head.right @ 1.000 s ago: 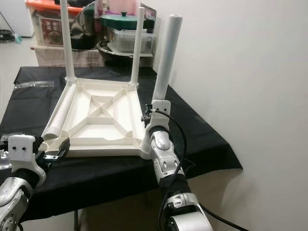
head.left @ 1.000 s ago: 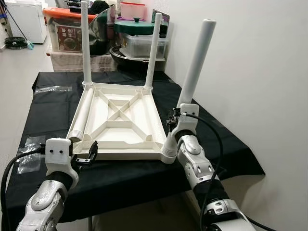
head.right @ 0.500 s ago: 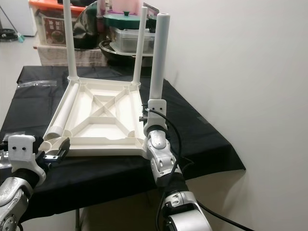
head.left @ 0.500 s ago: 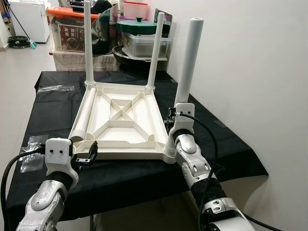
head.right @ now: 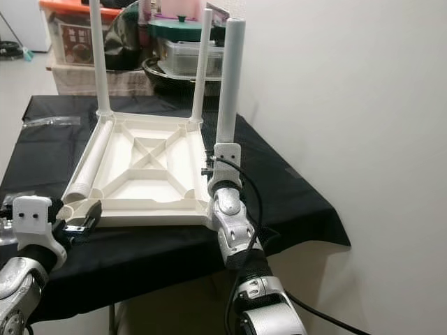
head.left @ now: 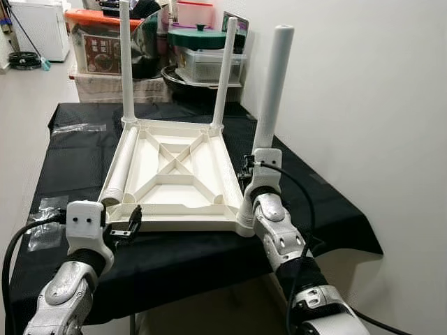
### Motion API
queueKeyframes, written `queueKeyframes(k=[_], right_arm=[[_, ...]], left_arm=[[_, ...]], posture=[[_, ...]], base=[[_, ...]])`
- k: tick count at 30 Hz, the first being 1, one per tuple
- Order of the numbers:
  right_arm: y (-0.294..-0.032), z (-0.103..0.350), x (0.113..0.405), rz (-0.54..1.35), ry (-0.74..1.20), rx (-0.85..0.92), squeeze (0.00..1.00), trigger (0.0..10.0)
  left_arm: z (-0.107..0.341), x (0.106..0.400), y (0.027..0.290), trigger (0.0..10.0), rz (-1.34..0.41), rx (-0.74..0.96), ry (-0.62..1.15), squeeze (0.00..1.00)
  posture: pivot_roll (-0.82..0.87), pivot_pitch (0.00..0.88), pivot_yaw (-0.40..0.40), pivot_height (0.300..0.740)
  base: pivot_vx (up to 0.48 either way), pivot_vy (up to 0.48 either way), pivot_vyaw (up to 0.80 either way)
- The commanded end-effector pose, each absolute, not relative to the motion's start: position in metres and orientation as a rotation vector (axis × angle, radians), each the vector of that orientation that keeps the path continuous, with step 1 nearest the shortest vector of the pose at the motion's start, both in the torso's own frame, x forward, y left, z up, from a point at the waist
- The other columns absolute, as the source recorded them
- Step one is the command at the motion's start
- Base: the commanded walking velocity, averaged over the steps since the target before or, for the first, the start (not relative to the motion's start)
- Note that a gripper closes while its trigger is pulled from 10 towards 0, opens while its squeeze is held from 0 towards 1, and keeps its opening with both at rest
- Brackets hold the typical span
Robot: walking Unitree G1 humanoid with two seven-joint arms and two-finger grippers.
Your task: Building children table
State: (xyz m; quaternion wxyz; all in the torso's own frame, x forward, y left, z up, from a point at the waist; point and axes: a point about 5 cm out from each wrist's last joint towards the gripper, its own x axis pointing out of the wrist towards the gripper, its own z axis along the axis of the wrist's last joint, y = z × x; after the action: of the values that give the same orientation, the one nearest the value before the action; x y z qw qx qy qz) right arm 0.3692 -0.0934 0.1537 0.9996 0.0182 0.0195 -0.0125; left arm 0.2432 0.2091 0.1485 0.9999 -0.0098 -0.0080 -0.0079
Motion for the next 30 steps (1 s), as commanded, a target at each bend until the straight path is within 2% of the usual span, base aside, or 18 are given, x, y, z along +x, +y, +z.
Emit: queueKeyframes(k=[1,30], right_arm=[[-0.107,0.105,0.357,-0.082,0.273,0.081,0.00,10.0],[-0.103,0.120,0.359,-0.028,0.236,0.113,0.00,10.0]], left_arm=[[0.149,0.246,0.208,10.0,-0.025,-0.006,-0.021,0.00],[0.149,0.247,0.208,10.0,-0.027,-0.003,-0.020,0.00]], posture=[[0.10,0.000,-0.115,0.740],[0.09,0.000,-0.114,0.740]], base=[[0.000,0.000,0.00],[0.000,0.000,0.00]])
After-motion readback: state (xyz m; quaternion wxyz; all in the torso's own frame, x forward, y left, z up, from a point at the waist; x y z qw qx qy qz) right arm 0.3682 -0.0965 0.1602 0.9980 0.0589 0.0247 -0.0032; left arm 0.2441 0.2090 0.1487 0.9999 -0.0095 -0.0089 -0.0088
